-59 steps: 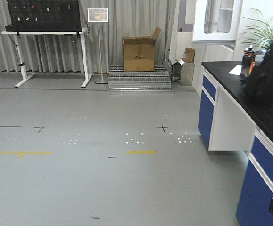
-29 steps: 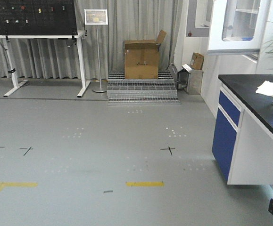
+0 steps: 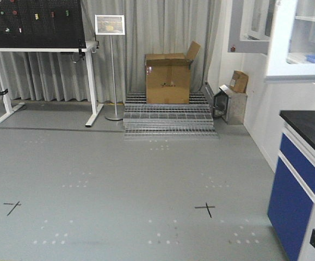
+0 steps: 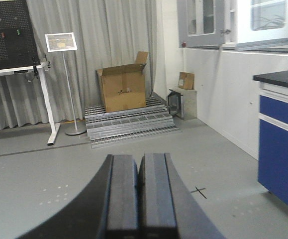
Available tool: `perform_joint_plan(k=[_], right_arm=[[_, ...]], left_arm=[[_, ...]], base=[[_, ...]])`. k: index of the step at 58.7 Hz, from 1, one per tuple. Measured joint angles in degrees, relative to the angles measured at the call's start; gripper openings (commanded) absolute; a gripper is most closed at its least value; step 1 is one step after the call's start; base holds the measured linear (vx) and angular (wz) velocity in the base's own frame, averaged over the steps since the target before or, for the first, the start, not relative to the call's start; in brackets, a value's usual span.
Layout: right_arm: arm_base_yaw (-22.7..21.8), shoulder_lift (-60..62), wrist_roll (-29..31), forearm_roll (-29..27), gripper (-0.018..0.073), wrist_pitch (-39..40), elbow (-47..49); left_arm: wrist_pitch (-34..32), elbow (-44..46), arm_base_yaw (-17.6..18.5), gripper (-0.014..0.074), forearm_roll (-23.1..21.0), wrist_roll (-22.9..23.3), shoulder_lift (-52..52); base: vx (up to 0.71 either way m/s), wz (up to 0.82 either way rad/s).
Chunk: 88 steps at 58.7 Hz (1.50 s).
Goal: Pick beaker and place in left cabinet
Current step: 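Drive the base away from the bench toward the white cabinet, holding the beaker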
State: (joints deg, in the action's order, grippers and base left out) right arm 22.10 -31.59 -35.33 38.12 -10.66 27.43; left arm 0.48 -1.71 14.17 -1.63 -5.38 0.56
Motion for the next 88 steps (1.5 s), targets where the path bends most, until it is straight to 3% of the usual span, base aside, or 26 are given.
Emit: perform_joint_plan(k=[88], right_arm=[[0.0,0.0,0.0,0.0,-0.0006,-0.1,0.0]], left_arm=[[0.0,0.0,0.0,0.0001,0.0,0.0,0.0]], base=[[0.75,0.00]])
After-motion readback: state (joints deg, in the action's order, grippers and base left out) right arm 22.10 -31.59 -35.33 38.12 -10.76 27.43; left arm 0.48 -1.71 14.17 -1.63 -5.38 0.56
